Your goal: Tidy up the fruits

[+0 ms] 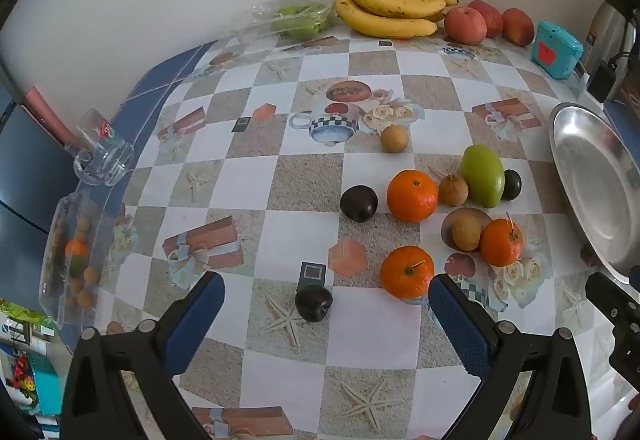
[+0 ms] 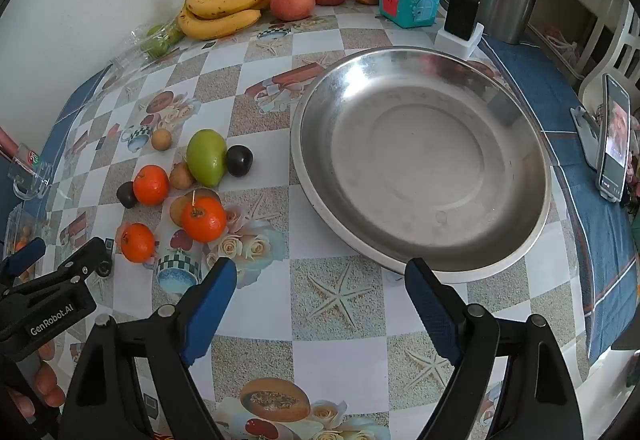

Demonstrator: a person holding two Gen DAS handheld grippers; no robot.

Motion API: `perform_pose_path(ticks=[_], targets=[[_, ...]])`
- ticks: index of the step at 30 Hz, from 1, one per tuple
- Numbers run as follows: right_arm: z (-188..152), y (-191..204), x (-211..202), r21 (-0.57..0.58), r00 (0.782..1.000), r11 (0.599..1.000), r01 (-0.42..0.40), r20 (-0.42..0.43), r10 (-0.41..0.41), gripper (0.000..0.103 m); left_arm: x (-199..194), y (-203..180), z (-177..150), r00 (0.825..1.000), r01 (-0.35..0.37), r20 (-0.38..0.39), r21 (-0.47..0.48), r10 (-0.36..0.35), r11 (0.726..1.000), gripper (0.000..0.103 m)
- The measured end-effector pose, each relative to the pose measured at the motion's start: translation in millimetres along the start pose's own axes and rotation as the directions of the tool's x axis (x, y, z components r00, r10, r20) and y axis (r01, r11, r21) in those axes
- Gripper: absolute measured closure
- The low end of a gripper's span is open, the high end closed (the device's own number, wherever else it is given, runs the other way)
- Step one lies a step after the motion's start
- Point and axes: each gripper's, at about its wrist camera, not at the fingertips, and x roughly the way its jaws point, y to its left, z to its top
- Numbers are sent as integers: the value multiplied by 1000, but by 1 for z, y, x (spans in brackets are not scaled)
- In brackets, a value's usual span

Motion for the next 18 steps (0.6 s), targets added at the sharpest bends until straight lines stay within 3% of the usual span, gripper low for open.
perform_pose_path(ticks=[18], targets=[[0, 1, 1, -2, 1000, 1000, 3, -1, -3, 16, 0, 0, -1, 1000, -3, -3, 2, 3, 1000, 0]])
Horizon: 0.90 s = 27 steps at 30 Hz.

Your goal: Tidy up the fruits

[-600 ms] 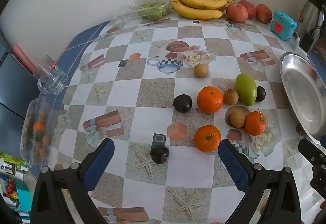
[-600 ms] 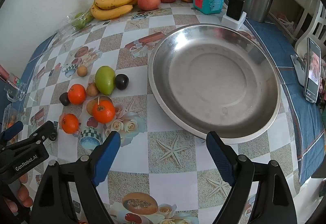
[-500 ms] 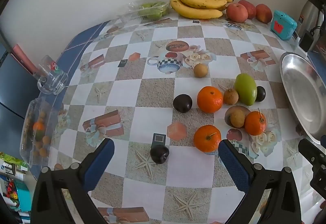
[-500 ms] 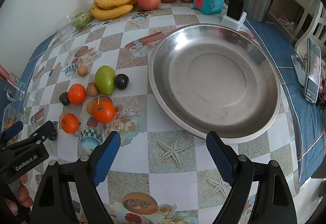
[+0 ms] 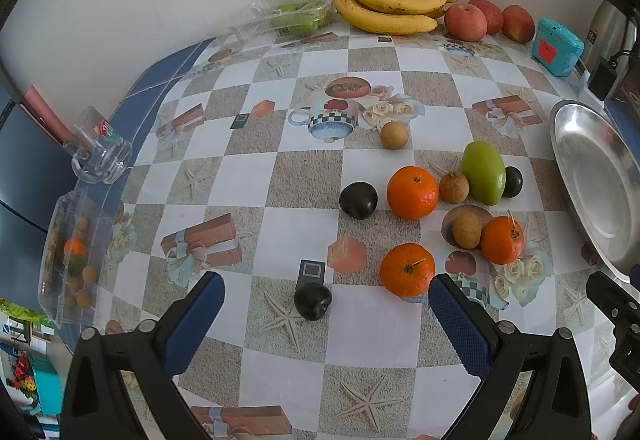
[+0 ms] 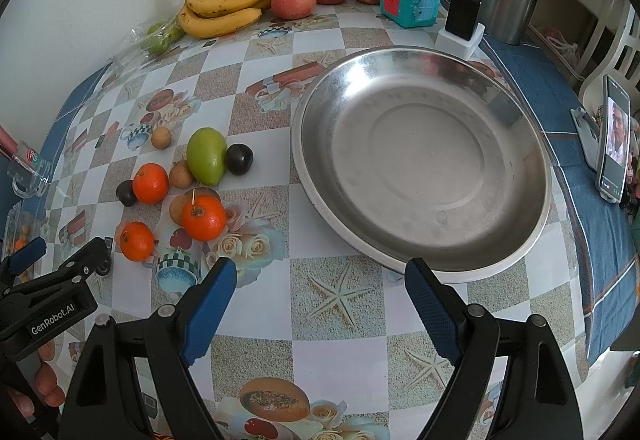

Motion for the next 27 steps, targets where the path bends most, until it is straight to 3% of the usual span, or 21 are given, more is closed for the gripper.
perform_pose_path(ticks=[27], targets=[[1, 1, 1, -3, 1000, 1000, 4, -2, -4, 16, 3, -1, -4, 1000, -8, -3, 8, 8, 1000, 0]])
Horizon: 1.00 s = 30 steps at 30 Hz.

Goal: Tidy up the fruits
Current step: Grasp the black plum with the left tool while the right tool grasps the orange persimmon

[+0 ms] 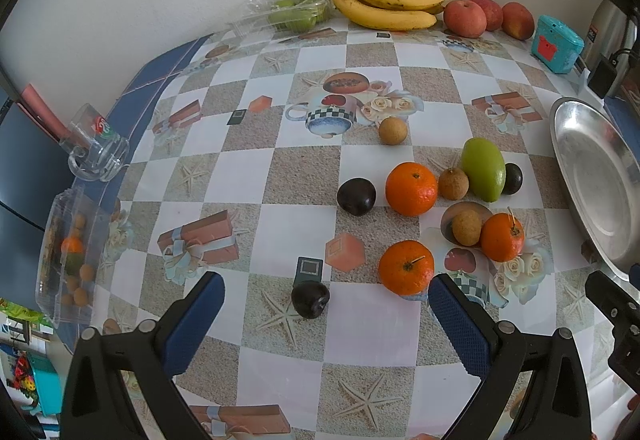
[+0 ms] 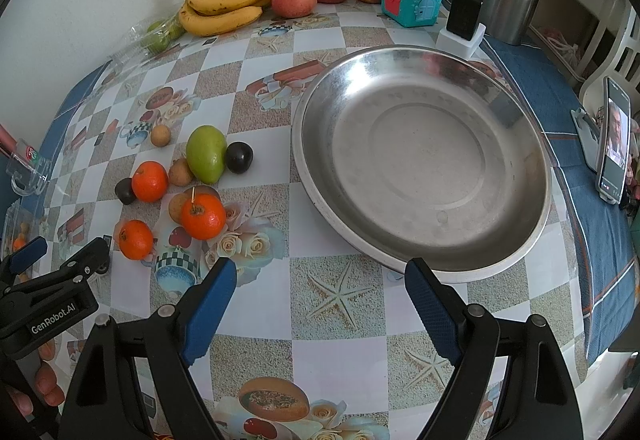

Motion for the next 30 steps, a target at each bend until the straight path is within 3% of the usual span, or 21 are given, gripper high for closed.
perform_pose_path(ticks=[1, 2, 4, 10, 14, 19, 25, 27, 30], targets=[[0, 0, 0, 0, 1000, 1000, 0, 0, 0, 16, 0, 0, 0, 1000, -1, -1, 0, 1, 1000, 0], [-1, 0, 1, -1, 1000, 1000, 1, 0, -1, 16, 2, -1, -1, 998, -55, -35, 32, 56, 998, 0], [-2, 0, 1, -3, 1000, 1000, 4, 0, -4, 16, 0, 1, -1, 998, -60, -31, 30, 60, 998, 0], [2, 7, -3, -29, 999, 999, 16, 36, -15, 16, -7, 17, 4, 1000, 21, 20, -75, -19, 997, 0], [9, 9, -6, -8, 996, 998, -65, 67, 66, 16, -8, 30, 9, 995, 88, 66, -146, -79, 985, 0], [19, 28, -3, -31, 991, 994, -109, 79, 111, 16, -8, 50, 10, 992, 43, 120, -182, -21, 982, 0], [29, 51, 9, -22, 985, 986, -165, 52, 166, 16, 0, 61, 14, 998, 44, 52, -199, -34, 979, 0], [30, 57, 15, -30, 985, 985, -170, 32, 171, 2, -1, 64, 15, 997, 60, 64, -226, -47, 972, 0], [31, 66, 22, -53, 982, 980, -190, 0, 190, 0, 6, 64, 14, 996, 86, 27, -262, -82, 961, 0]])
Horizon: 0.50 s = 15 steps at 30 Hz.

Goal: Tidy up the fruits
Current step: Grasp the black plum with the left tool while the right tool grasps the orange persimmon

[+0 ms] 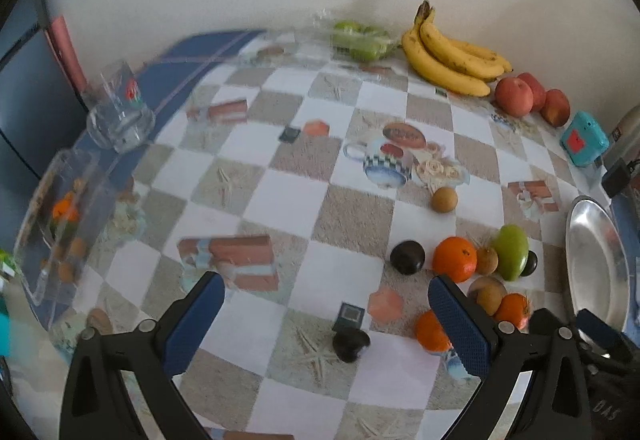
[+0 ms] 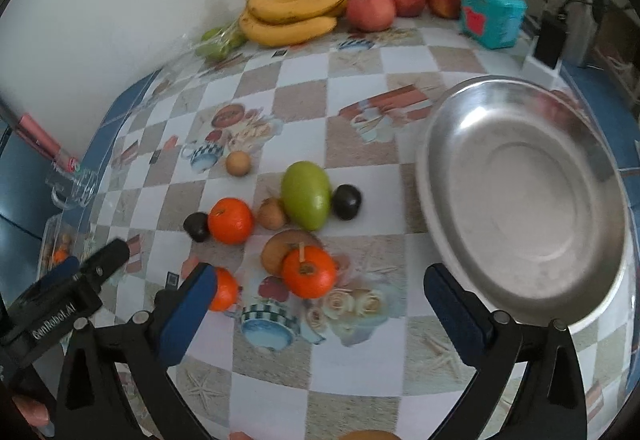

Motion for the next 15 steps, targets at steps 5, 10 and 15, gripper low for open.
perform_pose_path(ticks=[5, 10, 15], targets=[[6, 3, 11, -21, 1000, 1000, -5, -27, 4, 0, 20, -2, -11, 997, -5, -76, 4, 6, 1000, 0], [7, -4, 23, -10, 999, 1000, 1, -53, -2, 0, 27, 8, -13, 996, -9, -90, -40, 5, 999, 0], [9, -8, 28, 2, 998, 1000, -26, -60, 26, 15, 37, 10, -15, 990, -1, -139, -53, -6, 999, 0]])
